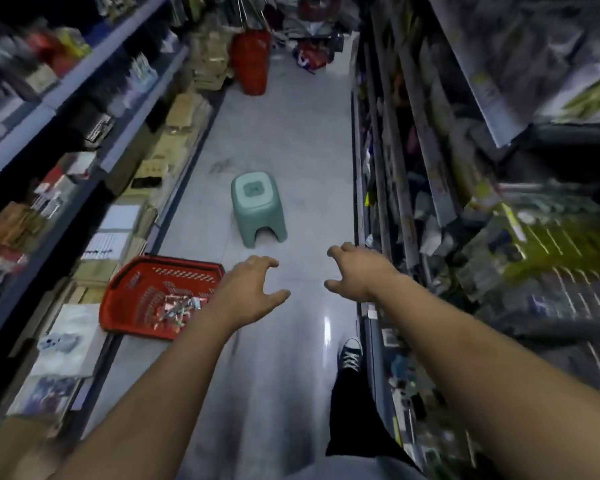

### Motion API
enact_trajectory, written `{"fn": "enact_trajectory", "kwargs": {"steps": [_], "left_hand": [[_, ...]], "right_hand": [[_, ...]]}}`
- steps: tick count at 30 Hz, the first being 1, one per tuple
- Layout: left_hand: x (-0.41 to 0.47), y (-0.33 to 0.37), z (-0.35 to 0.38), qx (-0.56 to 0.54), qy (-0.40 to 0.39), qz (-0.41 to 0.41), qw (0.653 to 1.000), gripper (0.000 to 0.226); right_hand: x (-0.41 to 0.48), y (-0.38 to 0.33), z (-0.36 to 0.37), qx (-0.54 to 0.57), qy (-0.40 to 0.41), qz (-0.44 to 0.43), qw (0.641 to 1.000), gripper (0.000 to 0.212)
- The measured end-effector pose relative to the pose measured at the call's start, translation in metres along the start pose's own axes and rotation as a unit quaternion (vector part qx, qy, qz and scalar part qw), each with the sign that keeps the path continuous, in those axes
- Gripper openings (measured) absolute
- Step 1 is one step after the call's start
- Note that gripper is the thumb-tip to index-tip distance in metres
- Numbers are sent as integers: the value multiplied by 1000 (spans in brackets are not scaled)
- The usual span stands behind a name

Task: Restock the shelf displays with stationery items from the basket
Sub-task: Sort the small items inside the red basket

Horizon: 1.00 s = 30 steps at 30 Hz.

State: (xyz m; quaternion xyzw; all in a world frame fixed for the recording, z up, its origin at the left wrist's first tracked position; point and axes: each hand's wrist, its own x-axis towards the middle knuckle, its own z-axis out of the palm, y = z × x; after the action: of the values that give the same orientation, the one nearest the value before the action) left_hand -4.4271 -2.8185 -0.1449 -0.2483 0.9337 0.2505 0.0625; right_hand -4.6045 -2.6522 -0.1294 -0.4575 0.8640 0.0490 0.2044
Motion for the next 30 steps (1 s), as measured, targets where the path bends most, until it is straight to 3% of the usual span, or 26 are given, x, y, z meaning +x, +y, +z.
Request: {"fn": "enact_trajectory", "kwargs": {"steps": [6, 15, 18, 22, 30], "left_hand": [[154, -20, -56, -19, 43, -88, 995, 68], [306, -86, -127, -73, 47, -169, 982, 71], [372, -114, -153, -79, 36, -157, 984, 77], [447, -157, -189, -83, 43, -147, 985, 68], [508, -242, -256, -116, 81, -194, 971, 72]], "right_hand": [[183, 58, -86, -29, -22, -49, 998, 69], [383, 55, -195, 13, -20, -113, 993, 71], [440, 47, -216, 20, -11, -117, 993, 71], [513, 23, -244, 5, -21, -122, 992, 71], [645, -55, -290, -44, -63, -192, 978, 71]]}}
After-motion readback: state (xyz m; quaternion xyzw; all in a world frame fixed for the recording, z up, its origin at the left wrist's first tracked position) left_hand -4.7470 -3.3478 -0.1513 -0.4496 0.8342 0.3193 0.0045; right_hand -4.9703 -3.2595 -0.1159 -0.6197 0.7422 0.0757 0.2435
